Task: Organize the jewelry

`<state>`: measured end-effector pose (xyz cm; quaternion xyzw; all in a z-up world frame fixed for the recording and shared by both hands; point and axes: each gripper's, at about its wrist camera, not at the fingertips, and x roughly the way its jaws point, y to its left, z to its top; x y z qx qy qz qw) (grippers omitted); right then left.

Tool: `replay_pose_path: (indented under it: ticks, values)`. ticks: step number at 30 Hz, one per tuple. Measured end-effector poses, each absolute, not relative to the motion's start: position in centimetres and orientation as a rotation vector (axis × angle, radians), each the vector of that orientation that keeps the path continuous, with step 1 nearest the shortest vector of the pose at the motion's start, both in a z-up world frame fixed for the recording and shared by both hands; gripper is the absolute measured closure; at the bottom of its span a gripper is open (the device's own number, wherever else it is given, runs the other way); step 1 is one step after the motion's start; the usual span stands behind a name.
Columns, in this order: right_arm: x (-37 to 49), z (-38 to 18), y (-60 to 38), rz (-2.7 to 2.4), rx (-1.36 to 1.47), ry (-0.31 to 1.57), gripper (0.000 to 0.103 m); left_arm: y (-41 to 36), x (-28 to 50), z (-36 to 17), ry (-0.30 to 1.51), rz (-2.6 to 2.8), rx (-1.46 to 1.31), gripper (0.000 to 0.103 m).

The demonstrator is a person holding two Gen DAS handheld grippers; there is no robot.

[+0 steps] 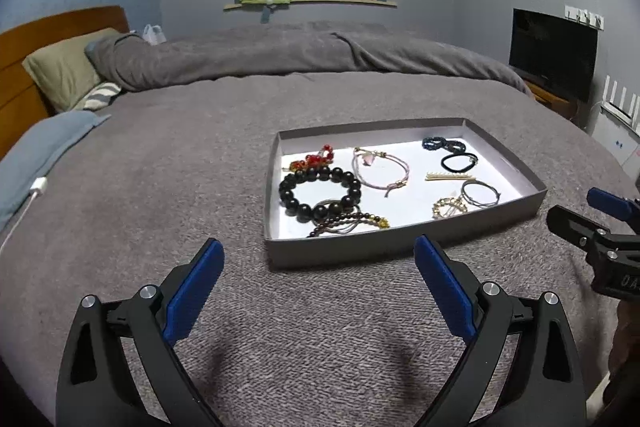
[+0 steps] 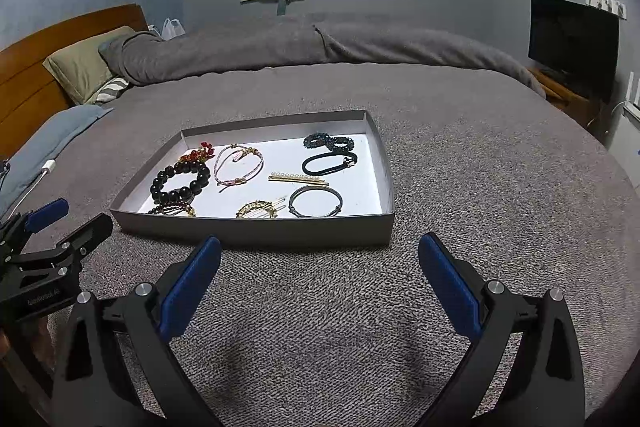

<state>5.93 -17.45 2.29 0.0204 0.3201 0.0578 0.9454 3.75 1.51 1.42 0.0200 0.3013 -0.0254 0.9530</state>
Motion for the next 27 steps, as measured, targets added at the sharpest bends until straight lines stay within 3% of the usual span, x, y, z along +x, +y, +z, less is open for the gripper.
replay_pose_path:
  ticks: [27]
  values:
    - [6.12,1.7,-17.79,0.119,0.042,0.663,0.005,0.88,4.07,0.8,0.642,-0.066,0.068,0.007]
